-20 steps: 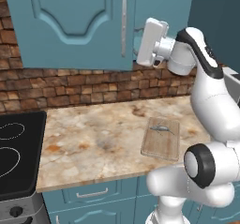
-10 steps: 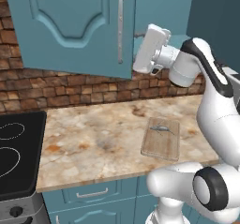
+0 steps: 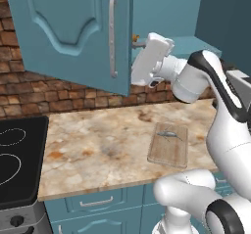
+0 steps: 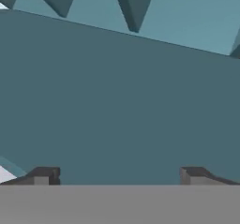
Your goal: Open the cabinet, retrieve the rolling pin, and place it next to the meat on the cutting board to prepare for tenderizing.
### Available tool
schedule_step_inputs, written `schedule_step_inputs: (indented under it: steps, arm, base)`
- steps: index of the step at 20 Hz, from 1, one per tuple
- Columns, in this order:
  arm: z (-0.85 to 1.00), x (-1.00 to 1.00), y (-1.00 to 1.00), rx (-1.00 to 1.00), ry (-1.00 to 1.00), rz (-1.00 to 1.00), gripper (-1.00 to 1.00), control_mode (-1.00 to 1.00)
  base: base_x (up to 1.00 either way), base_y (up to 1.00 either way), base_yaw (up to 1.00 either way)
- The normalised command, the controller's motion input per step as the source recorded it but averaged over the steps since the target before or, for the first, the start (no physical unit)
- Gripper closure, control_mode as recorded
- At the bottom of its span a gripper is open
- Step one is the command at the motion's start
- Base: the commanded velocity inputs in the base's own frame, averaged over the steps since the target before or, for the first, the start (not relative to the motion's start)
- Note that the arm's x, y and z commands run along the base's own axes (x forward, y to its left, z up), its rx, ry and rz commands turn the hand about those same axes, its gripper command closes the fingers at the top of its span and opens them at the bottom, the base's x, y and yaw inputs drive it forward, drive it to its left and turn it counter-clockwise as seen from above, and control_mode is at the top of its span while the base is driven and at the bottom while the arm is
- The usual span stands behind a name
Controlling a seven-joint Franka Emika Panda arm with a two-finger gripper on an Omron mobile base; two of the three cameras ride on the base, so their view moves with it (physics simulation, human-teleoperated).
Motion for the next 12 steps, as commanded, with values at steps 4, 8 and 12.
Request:
schedule_step_inputs:
  steps: [4, 8, 12]
  arm:
    - [-0.17, -0.93, 1.00, 0.00, -0.10, 0.18, -1.00, -1.00]
    - [-0.18, -0.92, 1.00, 0.00, -0.08, 0.18, -1.00, -1.00]
    - [-0.19, -0.81, 1.00, 0.00, -0.05, 0.19, -1.00, -1.00]
  base:
    - [0.00, 0.00, 0.00]
    - [0.00, 0.00, 0.00]
    - [0.00, 0.00, 0.00]
